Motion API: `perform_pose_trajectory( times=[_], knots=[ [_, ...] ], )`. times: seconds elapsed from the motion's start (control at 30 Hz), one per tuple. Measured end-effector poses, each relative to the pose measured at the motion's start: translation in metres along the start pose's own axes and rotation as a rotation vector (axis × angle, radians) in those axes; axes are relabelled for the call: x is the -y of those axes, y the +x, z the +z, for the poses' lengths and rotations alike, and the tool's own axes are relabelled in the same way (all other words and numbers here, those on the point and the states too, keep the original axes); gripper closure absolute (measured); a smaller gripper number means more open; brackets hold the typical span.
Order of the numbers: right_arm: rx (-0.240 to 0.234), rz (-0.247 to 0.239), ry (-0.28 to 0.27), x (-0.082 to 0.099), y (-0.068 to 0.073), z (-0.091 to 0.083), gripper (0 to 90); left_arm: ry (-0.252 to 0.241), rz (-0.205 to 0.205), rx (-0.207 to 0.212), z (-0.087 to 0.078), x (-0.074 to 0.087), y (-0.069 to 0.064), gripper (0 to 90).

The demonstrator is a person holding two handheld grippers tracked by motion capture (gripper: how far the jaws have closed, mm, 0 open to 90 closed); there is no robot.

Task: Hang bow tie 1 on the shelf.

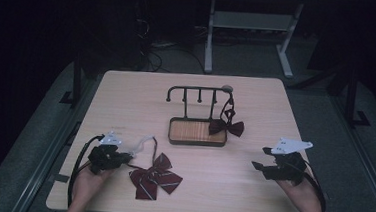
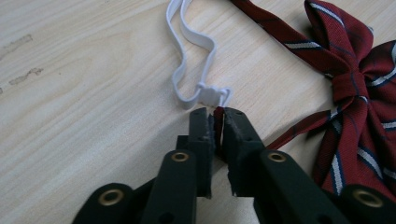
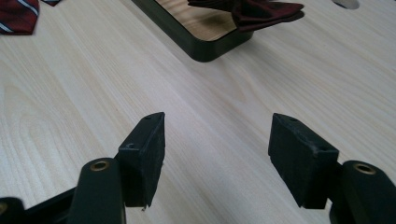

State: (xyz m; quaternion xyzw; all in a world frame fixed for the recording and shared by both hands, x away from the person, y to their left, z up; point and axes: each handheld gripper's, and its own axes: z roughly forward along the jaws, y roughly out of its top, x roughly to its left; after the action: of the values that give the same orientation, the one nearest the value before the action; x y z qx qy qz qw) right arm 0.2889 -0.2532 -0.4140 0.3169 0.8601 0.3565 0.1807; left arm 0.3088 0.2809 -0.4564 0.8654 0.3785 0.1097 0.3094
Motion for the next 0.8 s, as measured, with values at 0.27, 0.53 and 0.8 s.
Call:
perform_pose_trajectory(
  times=[0.27,0.53,0.8],
  knots=[
    [-0.007,-0.003,0.004,0.001,0.000,0.002,36.9,0.003,0.018,-0.014,0.001,-0.001,-0.003,87.2],
    [-0.019,-0.003,0.007,0.001,0.002,0.005,37.2,-0.015,0.009,-0.003,-0.001,-0.002,-0.004,87.4],
    [-0.031,-0.007,0.011,0.000,0.005,0.008,37.6,-0.070,0.023,0.024,-0.011,-0.007,-0.010,87.4]
  ],
)
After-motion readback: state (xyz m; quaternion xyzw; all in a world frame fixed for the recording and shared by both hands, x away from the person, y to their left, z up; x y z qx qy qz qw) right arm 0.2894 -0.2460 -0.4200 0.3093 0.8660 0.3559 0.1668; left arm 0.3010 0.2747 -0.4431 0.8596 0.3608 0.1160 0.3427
